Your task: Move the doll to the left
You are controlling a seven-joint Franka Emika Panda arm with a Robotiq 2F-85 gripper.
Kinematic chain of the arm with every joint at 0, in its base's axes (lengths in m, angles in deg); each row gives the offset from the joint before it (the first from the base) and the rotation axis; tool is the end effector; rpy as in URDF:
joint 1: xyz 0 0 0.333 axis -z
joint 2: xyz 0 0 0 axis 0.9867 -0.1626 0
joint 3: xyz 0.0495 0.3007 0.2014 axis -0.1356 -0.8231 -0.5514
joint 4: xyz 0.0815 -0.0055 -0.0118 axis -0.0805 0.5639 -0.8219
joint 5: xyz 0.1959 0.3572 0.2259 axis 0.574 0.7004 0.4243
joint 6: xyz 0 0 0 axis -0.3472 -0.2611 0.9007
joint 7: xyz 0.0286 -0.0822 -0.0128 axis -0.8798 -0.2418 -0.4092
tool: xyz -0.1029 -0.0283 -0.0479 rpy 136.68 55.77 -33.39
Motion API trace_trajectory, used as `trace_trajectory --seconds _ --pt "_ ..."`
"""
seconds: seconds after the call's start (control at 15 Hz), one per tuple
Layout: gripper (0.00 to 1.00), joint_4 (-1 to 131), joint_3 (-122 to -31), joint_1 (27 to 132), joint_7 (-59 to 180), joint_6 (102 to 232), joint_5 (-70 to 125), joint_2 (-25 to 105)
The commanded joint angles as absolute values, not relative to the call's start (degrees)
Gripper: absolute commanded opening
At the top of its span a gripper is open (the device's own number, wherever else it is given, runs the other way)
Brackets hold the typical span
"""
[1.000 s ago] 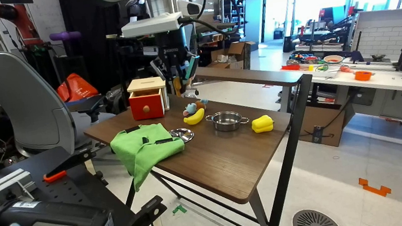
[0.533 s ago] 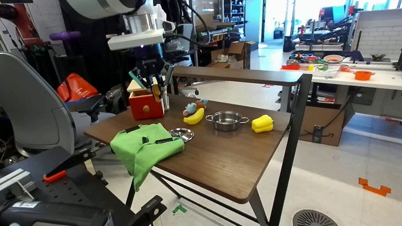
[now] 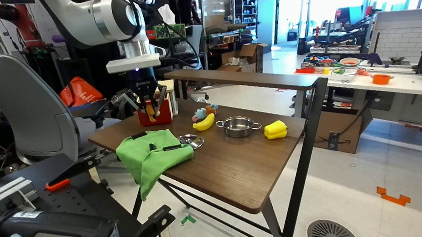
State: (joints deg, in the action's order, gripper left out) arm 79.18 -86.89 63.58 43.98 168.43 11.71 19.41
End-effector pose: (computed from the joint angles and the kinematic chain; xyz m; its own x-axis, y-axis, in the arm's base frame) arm 0.6422 0.2750 0.1300 0.6530 0.7420 -0.1520 0.7569 -0.6462 0.0975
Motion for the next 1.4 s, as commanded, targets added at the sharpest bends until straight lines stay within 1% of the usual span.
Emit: trace_trajectory --seconds 0.0,0.73,0.8,0.93,1.0,1.07,1.13,1.33 --pt "0.04 75.27 -87.39 61.81 43.81 165.01 10.11 16.58" --pt "0.04 72.43 -89.62 58.97 42.85 161.77 10.82 12.39" --pt "0.04 74.53 -89.89 58.34 43.9 162.65 10.66 13.08" --pt "0.04 74.74 -89.81 57.58 44.65 162.91 10.13 12.21" --pt "0.41 75.19 -89.71 56.95 45.29 163.12 9.84 12.17" --pt "0.42 74.64 -89.6 56.6 45.22 162.77 9.73 11.61" --pt "0.48 75.09 -89.71 56.26 45.15 162.65 9.68 11.74" --pt "0.71 76.53 -89.27 54.9 46.68 162.95 8.82 12.92"
